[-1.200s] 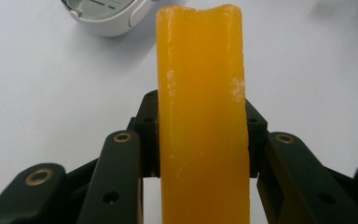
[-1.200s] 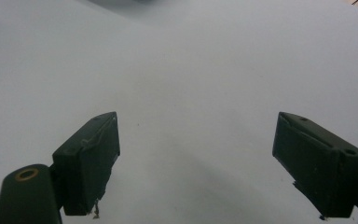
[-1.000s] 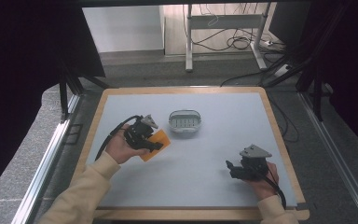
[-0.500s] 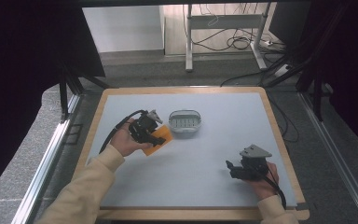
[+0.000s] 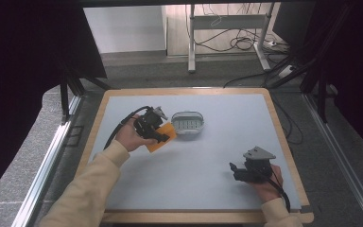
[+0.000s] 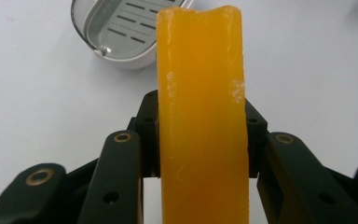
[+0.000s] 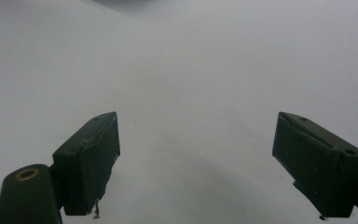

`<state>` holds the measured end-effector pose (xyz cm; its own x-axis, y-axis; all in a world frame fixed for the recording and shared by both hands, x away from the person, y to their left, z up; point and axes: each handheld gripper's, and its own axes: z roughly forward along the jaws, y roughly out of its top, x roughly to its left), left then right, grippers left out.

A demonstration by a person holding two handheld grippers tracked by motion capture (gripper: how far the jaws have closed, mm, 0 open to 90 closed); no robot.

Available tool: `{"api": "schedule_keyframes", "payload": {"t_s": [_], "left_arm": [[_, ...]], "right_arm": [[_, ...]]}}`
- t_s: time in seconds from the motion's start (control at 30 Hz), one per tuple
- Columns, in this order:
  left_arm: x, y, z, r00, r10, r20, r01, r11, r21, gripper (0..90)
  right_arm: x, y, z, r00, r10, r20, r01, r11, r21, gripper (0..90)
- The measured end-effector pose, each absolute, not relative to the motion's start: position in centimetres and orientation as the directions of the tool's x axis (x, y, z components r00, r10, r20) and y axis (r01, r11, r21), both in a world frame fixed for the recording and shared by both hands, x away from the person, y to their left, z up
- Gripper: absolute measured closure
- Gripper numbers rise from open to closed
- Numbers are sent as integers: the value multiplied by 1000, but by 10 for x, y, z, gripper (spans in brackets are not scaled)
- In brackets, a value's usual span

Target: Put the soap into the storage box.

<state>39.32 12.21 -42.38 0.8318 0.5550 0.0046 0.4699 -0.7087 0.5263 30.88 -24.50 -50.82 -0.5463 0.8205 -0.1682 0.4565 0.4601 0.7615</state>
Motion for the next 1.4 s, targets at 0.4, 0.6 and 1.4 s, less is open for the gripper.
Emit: {"api": "schedule_keyframes", "payload": {"t_s": [0.4,0.6,1.4], "left_arm": [[410,112,-418,864,503,31,413,-741,529,625],[419,108,-418,861,506,45,413,-750,517,625],[440,90,-413,892,448,60,356,-780,515,625]], "right_arm": [[307,-244,-506,-550,821,-154,450,446,773,151],[307,-244,-505,-547,821,-166,440,451,777,151],[307,-243,-505,-547,819,-172,436,454,777,151]]}}
